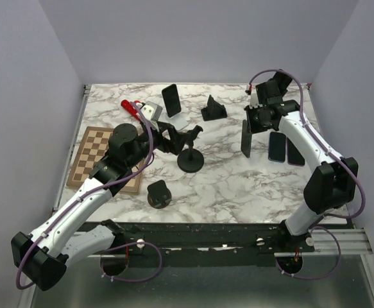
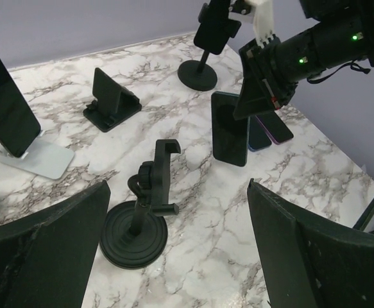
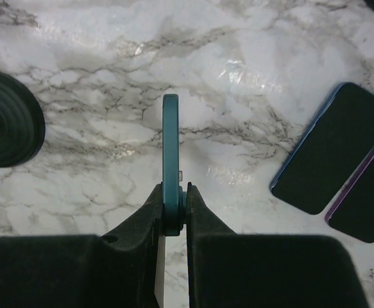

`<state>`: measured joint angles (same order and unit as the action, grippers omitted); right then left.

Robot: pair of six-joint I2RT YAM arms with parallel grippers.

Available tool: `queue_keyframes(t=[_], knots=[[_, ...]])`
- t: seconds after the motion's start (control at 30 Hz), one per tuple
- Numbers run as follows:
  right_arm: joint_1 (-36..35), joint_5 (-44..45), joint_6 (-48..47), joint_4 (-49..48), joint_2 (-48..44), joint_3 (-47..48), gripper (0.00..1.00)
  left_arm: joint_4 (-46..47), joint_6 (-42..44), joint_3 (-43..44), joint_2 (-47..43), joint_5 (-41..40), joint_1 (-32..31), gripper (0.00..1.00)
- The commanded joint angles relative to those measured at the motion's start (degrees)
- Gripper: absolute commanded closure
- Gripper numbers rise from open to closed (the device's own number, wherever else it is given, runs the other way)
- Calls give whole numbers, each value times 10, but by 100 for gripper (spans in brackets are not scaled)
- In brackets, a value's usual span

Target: Remove the phone from the phone stand

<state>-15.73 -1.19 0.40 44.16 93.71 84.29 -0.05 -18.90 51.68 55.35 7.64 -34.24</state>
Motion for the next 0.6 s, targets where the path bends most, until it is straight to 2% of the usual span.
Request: queue_keyframes(t=[0.0, 0.1, 0.27, 0.47, 0.57], knots=[[21, -70, -9, 87, 31, 35, 99, 2, 0, 3, -23, 7, -14, 5], [79, -158, -10, 97, 62, 48, 99, 5, -3, 3, -36, 13, -15, 4], [124, -223, -20, 92, 103, 53, 99, 4, 7, 1, -46, -2, -25, 5], [141, -218, -40, 101, 176, 81, 99, 1, 3, 8, -37, 15, -30, 5], [148, -187, -44, 103, 220, 90, 99, 1, 28, 0, -47, -25, -40, 5]])
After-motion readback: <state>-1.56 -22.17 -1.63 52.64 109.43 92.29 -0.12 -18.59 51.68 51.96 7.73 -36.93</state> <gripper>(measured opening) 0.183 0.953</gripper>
